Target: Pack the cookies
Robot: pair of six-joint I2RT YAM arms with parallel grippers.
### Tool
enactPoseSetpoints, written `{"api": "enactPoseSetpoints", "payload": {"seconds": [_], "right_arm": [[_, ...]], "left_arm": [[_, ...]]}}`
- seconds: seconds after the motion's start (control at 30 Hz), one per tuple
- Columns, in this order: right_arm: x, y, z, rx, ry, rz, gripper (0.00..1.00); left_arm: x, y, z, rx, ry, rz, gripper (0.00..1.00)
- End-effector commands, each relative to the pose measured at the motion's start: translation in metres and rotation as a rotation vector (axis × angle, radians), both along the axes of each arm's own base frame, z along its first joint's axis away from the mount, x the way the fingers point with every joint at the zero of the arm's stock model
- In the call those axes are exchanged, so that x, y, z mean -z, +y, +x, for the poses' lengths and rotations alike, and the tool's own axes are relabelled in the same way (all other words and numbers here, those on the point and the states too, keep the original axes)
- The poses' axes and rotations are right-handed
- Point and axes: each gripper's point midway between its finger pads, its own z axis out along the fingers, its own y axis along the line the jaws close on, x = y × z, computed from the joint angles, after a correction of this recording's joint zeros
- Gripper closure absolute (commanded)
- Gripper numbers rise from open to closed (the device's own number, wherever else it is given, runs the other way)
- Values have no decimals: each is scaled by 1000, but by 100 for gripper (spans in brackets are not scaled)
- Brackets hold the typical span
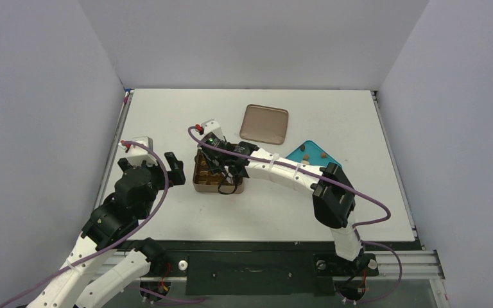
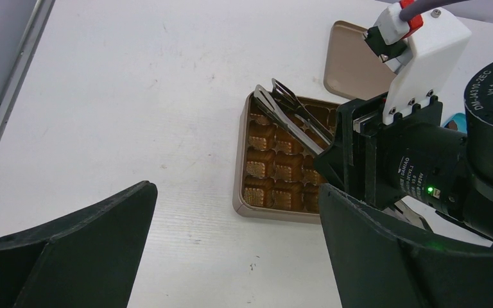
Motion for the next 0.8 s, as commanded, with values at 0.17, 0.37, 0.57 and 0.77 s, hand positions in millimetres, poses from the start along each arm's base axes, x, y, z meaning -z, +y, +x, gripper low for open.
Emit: {"api": "enactPoseSetpoints", "payload": {"seconds": [0.17, 0.37, 0.57, 0.77], "right_arm": [[-32, 7, 10, 27, -55, 84, 64], [-46, -8, 6, 47, -76, 96, 65], [-65, -31, -2, 85, -105, 118, 66], [-74, -64, -11, 139, -130, 134, 66]], "left_arm": [[-10, -2, 3, 1, -38, -33, 3], [-11, -1, 3, -3, -40, -33, 3], [-12, 1, 2, -10, -46, -35, 3], [-12, 2, 2, -13, -45, -33, 3]]}}
